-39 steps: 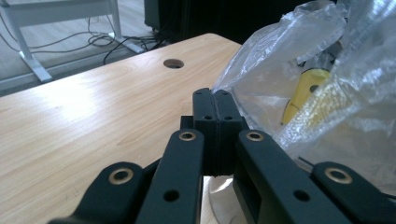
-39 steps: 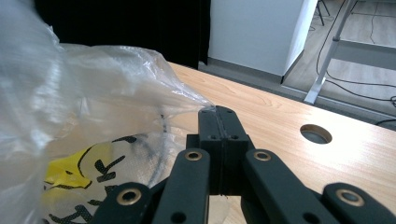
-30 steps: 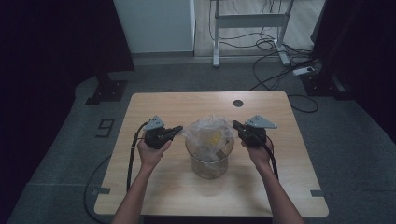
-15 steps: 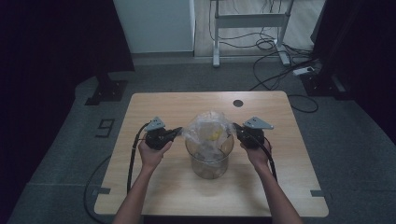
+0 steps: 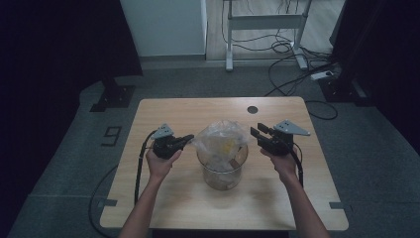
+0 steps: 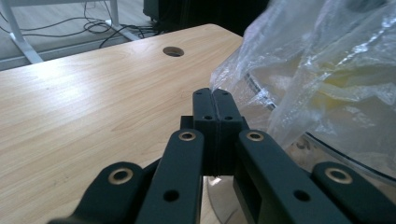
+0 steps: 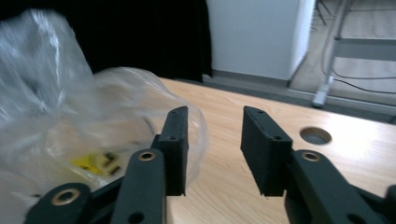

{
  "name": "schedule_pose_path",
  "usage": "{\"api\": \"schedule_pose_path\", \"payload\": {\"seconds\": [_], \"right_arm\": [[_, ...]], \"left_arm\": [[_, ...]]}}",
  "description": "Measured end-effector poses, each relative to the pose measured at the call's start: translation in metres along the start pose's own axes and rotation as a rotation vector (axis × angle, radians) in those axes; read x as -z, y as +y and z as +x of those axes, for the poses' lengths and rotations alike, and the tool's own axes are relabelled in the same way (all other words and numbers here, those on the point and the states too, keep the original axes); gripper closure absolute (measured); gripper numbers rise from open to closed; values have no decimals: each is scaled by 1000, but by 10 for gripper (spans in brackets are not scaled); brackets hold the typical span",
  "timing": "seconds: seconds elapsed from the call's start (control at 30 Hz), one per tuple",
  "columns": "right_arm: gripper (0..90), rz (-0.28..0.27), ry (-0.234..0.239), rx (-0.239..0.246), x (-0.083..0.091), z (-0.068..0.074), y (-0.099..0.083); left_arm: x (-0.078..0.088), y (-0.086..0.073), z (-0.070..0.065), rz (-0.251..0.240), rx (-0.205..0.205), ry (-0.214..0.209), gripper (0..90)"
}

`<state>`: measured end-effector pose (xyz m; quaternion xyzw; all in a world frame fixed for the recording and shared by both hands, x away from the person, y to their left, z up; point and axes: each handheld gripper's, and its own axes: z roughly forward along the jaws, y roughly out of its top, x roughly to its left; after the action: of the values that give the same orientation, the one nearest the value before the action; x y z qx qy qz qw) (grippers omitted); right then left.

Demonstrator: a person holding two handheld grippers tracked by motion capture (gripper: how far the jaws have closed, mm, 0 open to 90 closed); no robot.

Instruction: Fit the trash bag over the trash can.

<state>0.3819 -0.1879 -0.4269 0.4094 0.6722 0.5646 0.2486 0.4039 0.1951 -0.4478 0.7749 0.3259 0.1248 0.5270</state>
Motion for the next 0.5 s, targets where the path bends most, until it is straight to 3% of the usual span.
{"api": "schedule_pose_path", "payload": {"seconds": [0.27, 0.5], "right_arm": [[513, -43, 96, -1, 23, 9, 27], [471, -6, 223, 6, 19, 26, 41]], "left_arm": [[-2, 3, -4, 1, -8, -5, 900], [-2, 4, -4, 1, -10, -5, 900]]}}
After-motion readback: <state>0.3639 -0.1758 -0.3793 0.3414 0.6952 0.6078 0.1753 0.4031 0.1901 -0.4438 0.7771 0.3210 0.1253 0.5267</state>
